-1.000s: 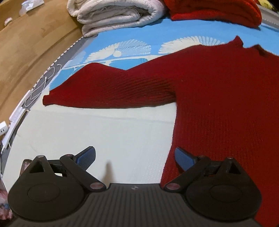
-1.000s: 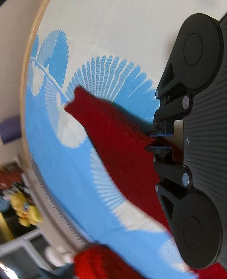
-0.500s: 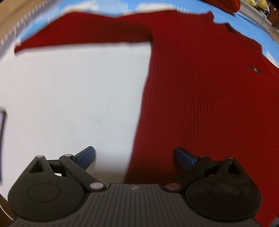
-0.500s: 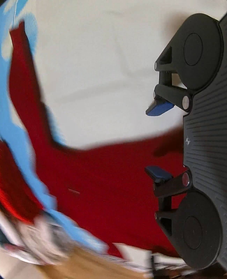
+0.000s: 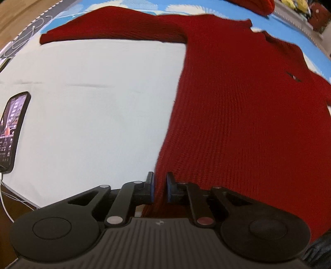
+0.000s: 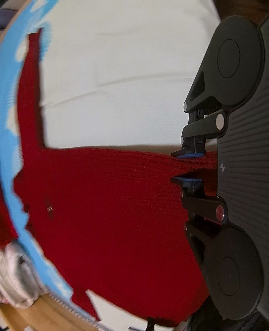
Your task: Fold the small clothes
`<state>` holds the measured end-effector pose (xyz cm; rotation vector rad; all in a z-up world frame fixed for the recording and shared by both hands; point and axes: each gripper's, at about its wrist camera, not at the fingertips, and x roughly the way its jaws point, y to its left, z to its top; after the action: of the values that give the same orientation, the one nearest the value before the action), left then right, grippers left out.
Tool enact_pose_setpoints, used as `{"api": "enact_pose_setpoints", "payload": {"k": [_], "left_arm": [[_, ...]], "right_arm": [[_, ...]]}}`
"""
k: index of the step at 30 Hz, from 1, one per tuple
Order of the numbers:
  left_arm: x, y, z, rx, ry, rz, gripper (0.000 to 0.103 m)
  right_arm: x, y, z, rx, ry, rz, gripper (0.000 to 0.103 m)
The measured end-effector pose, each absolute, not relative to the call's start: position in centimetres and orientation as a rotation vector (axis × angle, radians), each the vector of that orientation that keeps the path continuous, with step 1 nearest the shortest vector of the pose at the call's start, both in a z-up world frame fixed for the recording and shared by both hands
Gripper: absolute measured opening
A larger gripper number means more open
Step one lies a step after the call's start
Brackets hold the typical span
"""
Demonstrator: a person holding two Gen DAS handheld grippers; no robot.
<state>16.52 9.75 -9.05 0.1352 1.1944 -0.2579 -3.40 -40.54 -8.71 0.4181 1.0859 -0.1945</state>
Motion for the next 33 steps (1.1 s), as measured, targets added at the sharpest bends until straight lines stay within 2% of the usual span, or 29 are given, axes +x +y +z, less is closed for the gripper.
{"api": "enact_pose_setpoints", "payload": {"k": [1,2,3,4,5,11,17,20,27,28,29,33], "left_arm": [[16.7,10.0,-8.9,0.111,1.196,-0.250,0.035],[16.9,10.4,-8.6,0.086,1.187,-0.238,0.054],[17.2,10.8,-8.0,0.068,1.166,-0.226,0.063],[17.5,11.2,-7.5,0.052,1.135,-0.211,0.079],[18.6,10.9,-6.7,0.036,1.096,-0.184,0.089],[26.1,13.8,-3.7,-0.230,0.981,-0.001,0.090],[34.5,15.9,-4.8,-0.458,0.925,0.162,0.090],[38.0,16.2,-6.3,-0.503,0.907,0.207,0.090],[44.9,19.2,-10.9,-0.639,0.895,0.287,0.090],[45.5,19.6,-11.6,-0.655,0.901,0.299,0.092],[46.0,19.7,-11.8,-0.657,0.877,0.302,0.102],[47.7,18.8,-11.9,-0.658,0.842,0.333,0.103]], "right_arm": [[-3.3,-40.5,-9.1,0.431,1.114,-0.220,0.029],[-3.1,-40.5,-9.1,0.422,1.123,-0.262,0.042],[-3.1,-40.5,-8.5,0.405,1.099,-0.297,0.048],[-3.2,-40.3,-7.5,0.385,1.036,-0.322,0.056],[-3.2,-40.1,-6.6,0.370,0.982,-0.336,0.061],[-0.3,-38.8,-1.4,0.475,0.673,-0.340,0.070],[5.6,-40.2,-2.0,0.742,0.508,-0.372,0.072],[7.6,-40.9,-4.3,0.803,0.526,-0.388,0.073],[11.3,-40.3,-5.8,0.699,0.613,-0.398,0.073],[11.5,-40.2,-6.0,0.688,0.621,-0.402,0.073],[11.7,-40.1,-6.2,0.687,0.628,-0.408,0.073],[11.9,-39.8,-6.4,0.693,0.647,-0.400,0.073]]}}
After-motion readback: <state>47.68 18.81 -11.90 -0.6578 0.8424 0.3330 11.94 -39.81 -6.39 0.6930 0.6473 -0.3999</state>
